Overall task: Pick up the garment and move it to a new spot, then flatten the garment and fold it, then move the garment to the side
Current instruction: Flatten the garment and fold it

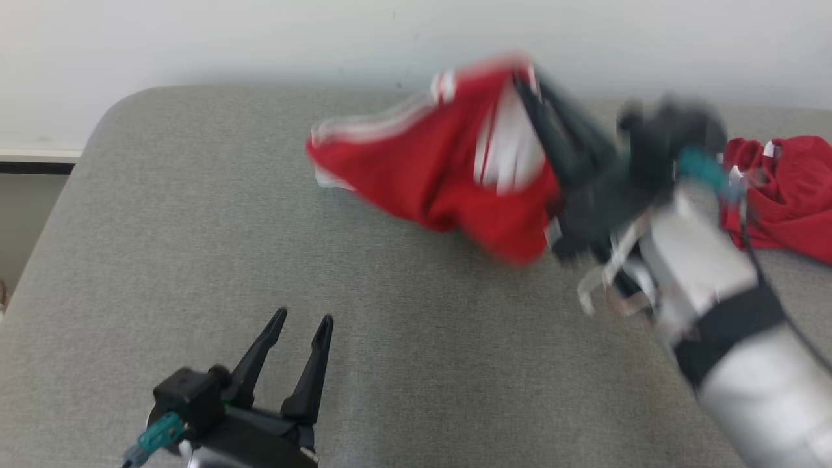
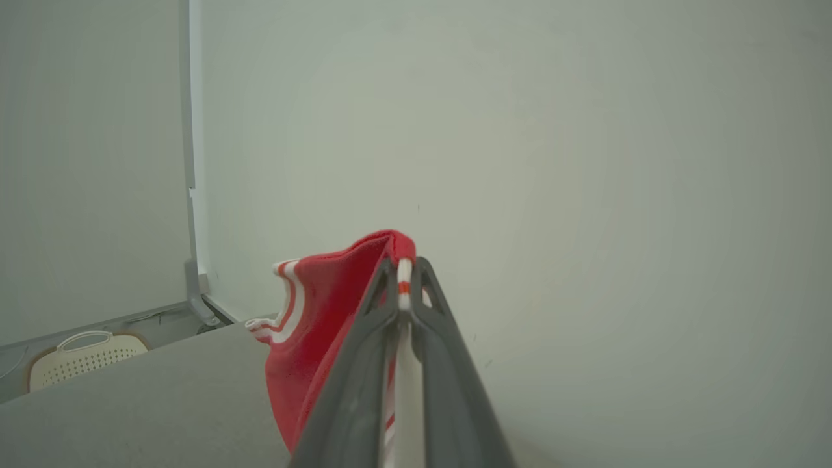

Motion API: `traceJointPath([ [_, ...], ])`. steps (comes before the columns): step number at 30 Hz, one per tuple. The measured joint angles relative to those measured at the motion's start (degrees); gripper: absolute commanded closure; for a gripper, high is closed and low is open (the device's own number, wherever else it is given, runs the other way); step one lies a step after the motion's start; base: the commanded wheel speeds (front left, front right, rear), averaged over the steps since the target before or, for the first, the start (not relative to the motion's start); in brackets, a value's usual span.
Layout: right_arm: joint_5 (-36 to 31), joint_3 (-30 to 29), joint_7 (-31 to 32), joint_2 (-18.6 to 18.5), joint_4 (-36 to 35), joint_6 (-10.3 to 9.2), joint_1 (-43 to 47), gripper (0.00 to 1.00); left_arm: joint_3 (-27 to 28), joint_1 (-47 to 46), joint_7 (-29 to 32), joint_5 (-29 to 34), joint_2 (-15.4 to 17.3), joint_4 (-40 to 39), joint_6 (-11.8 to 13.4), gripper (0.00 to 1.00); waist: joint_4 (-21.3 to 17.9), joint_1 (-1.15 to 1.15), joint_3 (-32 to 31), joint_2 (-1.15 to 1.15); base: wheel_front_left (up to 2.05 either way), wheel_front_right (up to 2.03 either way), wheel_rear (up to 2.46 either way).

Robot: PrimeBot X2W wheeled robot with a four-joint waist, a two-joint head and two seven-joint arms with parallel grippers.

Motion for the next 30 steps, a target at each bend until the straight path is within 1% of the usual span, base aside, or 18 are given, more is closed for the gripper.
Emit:
traceJointPath([
  [2, 0.0, 0.26, -0.32, -2.14, -0.04, 0.0, 6.26, 1.0, 0.47, 1.53, 0.0, 0.0, 0.35, -0.03, 0.03, 0.0, -0.42, 0.0, 0.09, 0.0, 0.0, 0.0, 0.0],
  [3, 0.0, 0.26, -0.32, -2.14, -0.04, 0.0, 6.26, 1.0, 0.47, 1.53, 0.0, 0.0, 0.35, -0.03, 0.03, 0.0, -0.42, 0.0, 0.09, 0.0, 0.0, 0.0, 0.0],
  [4, 0.0, 0.27, -0.43, -3.22, 0.02, 0.0, 9.22, 1.0, 0.69, 2.09, 0.0, 0.0, 0.58, -0.07, 0.03, 0.0, -0.68, 0.0, 0.14, 0.0, 0.0, 0.0, 0.0],
  [5, 0.23, -0.03, -0.6, -4.86, 0.0, 0.0, 14.27, 1.0, 1.01, 2.37, 0.0, 0.0, 0.97, -0.23, 0.03, 0.0, -1.29, 0.0, 0.28, 0.0, 0.0, 0.0, 0.0],
  [6, 0.6, -0.2, -0.93, -5.38, -0.16, 0.0, 16.47, 1.0, 1.19, 2.35, 0.0, 0.04, 1.0, -0.48, 0.03, 0.0, -1.62, 0.0, 0.35, 0.0, 0.0, 0.0, 0.0],
  [9, 1.08, -0.57, -1.42, -6.13, -1.52, 0.0, 22.21, 1.0, 1.4, 2.35, 0.0, 0.3, 1.27, -0.99, 0.02, 0.0, -2.69, 0.0, 0.63, 0.0, 0.0, 0.0, 0.0],
  [14, 1.93, -1.31, -1.6, -7.2, -5.33, 0.0, 29.19, 1.0, 1.44, 2.33, 0.0, 1.18, 1.38, -1.15, -0.04, 0.0, -4.56, 0.0, 1.11, 0.0, 0.0, 0.0, 0.0],
  [16, 2.29, -3.64, -1.7, -7.64, -7.38, -0.09, 31.88, 1.0, 1.38, 2.3, 0.0, 1.32, 1.29, -1.11, -0.36, 0.0, -5.2, 0.0, 1.2, 0.0, 0.0, 0.0, 0.0],
  [17, 2.59, -5.16, -1.69, -7.88, -8.4, -0.59, 33.09, 1.0, 1.4, 2.3, 0.0, 1.42, 1.27, -1.1, -0.47, 0.0, -5.48, 0.0, 1.2, 0.0, 0.0, 0.0, 0.0],
  [21, 4.77, -12.37, -1.74, -9.38, -9.57, -4.28, 36.96, 1.0, 1.41, 2.35, 0.0, 1.53, 1.31, -0.97, -0.48, 0.0, -6.55, 0.0, 1.13, 0.0, 0.0, 0.0, 0.0],
  [23, 5.33, -15.15, -1.74, -9.58, -9.85, -5.71, 38.33, 1.0, 1.4, 2.36, 0.0, 1.57, 1.32, -0.91, -0.49, 0.0, -7.03, 0.0, 1.1, 0.0, 0.0, 0.0, 0.0],
  [30, 6.87, -23.21, -1.75, -9.71, -10.18, -8.93, 38.77, 1.0, 0.57, 2.21, 0.0, 1.77, 1.04, -0.47, -1.05, 0.0, -8.28, 0.0, 1.41, 0.0, 0.0, 0.0, 0.0],
])
